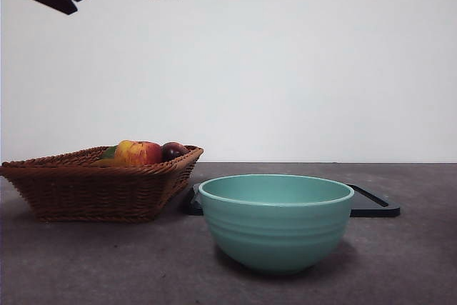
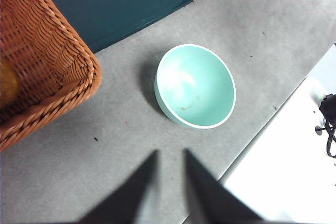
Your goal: Pick up the wifruite, put it on the bowl, pick up the plate, put it on desk
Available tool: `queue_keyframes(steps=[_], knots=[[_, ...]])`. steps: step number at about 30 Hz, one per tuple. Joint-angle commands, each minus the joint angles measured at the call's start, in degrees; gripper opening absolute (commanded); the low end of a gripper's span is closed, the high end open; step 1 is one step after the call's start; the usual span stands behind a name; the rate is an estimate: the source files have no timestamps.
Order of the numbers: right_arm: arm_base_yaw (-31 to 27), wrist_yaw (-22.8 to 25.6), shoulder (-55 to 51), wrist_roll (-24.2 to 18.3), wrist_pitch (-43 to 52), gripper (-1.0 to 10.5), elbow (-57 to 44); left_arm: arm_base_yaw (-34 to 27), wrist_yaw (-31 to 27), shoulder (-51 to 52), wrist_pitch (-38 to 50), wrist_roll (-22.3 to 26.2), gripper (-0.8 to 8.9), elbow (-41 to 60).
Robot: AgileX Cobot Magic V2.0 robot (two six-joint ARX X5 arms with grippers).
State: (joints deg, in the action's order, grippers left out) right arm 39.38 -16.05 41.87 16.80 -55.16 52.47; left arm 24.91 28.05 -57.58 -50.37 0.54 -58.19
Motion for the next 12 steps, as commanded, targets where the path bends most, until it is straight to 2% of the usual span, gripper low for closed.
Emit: queue_keyframes(steps=[1,12], knots=[[0.5,0.4,0.3,-1.1,0.6,0.1,0.9,0.3,0.3,-0.3,0.4,0.3,0.16,-0.7],[0.5,1.0,0.3,-1.1,1.8,0.1,0.9,0.3,0.3,-0.3,0.5,-0.1,0.16,-0.7]])
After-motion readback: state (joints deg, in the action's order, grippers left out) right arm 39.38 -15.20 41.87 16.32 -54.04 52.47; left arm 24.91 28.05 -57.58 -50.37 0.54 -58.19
